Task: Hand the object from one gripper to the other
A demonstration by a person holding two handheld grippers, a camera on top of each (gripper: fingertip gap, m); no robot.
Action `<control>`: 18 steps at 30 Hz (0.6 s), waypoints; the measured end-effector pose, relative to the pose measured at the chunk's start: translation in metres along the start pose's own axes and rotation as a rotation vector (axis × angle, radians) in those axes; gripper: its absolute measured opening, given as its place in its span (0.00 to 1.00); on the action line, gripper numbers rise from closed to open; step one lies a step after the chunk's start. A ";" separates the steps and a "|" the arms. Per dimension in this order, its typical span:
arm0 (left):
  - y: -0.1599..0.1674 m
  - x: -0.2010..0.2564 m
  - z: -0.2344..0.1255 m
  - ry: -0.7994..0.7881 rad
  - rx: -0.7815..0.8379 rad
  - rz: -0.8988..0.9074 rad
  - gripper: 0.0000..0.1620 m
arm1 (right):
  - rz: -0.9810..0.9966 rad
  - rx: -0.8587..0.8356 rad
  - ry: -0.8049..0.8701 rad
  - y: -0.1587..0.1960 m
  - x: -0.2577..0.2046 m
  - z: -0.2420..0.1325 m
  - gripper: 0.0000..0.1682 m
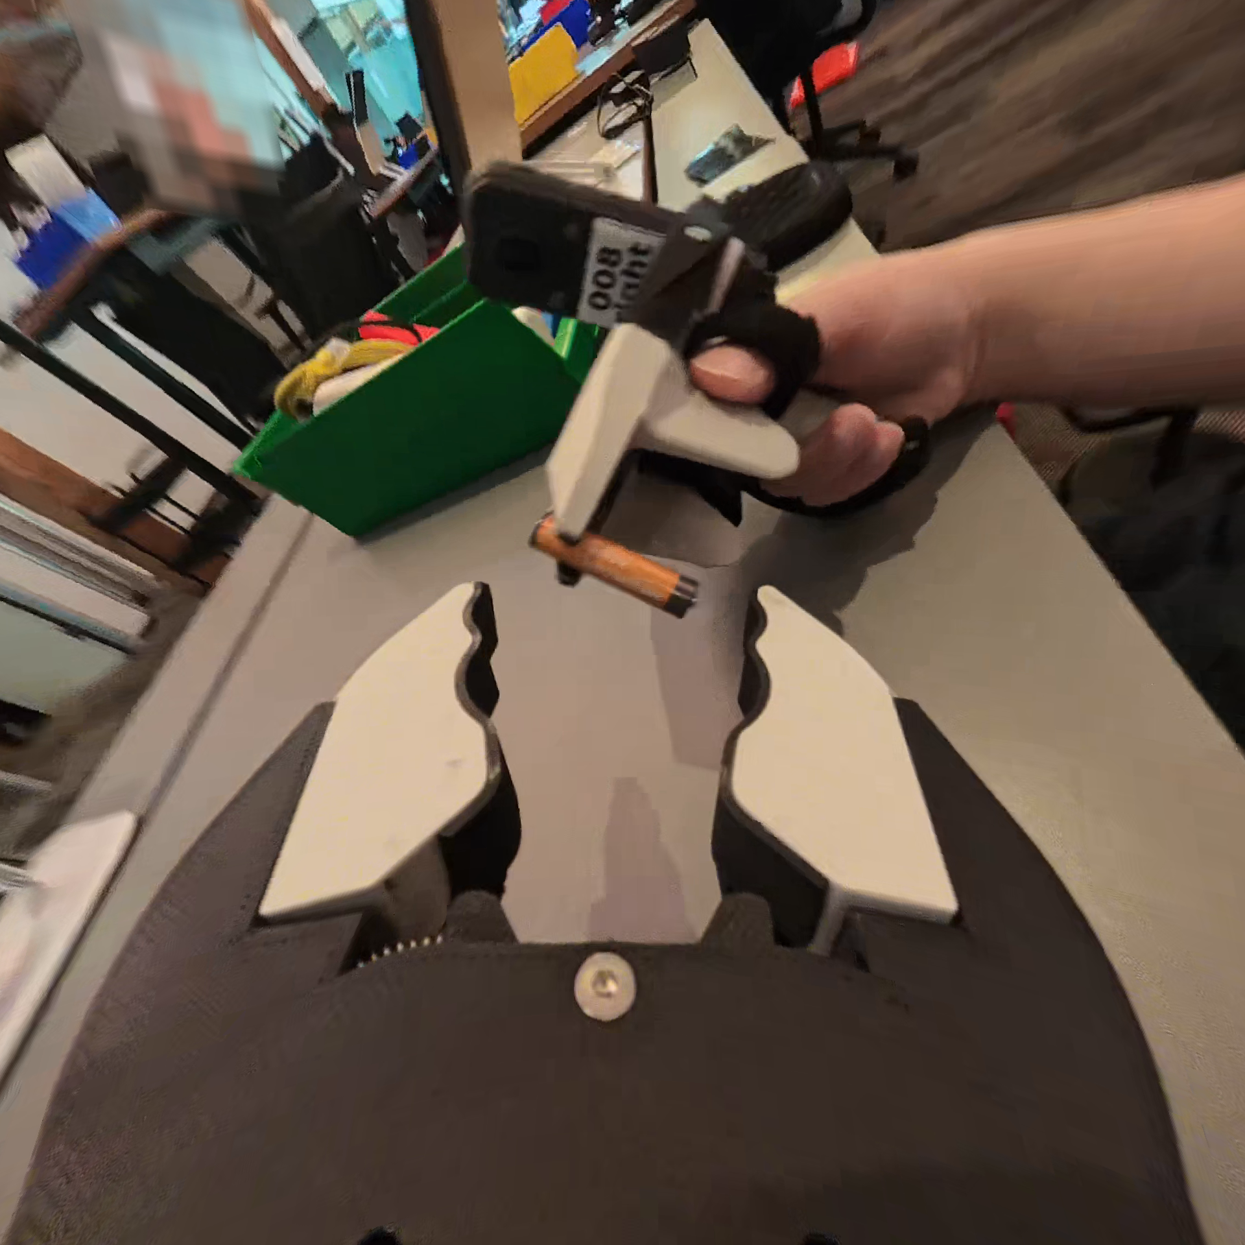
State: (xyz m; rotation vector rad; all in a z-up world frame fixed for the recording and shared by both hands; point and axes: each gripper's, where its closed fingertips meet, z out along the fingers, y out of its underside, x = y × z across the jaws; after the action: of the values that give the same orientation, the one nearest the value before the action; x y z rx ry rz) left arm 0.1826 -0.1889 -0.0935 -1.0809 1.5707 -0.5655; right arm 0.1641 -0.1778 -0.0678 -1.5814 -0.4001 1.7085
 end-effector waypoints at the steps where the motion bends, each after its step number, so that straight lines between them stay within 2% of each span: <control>1: -0.001 0.006 0.001 -0.007 -0.004 0.054 0.42 | 0.014 -0.008 -0.008 0.001 0.000 0.001 0.06; 6: -0.011 0.010 0.005 -0.079 -0.005 0.163 0.41 | 0.036 -0.053 0.002 0.009 0.003 0.004 0.06; 8: -0.010 0.010 0.003 -0.087 -0.013 0.193 0.35 | 0.046 -0.073 -0.005 0.012 0.003 0.005 0.06; 10: -0.009 0.003 0.000 -0.123 -0.020 0.223 0.22 | 0.047 -0.100 -0.001 0.016 0.004 0.007 0.06; 11: -0.009 0.002 -0.002 -0.123 -0.015 0.232 0.19 | 0.041 -0.110 -0.003 0.018 0.004 0.008 0.06; 14: -0.011 0.001 -0.005 -0.113 -0.001 0.220 0.21 | 0.038 -0.104 -0.020 0.017 0.001 0.008 0.06; 15: -0.010 0.003 -0.005 -0.088 -0.008 0.220 0.27 | 0.044 -0.099 -0.026 0.016 0.000 0.007 0.06; 18: -0.005 0.008 -0.003 -0.051 -0.032 0.201 0.33 | 0.047 -0.100 -0.027 0.017 0.000 0.007 0.06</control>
State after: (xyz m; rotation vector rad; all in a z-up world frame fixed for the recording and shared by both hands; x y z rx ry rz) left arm 0.1814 -0.1989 -0.0926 -0.9403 1.6261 -0.3756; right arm 0.1524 -0.1868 -0.0781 -1.6522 -0.4716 1.7712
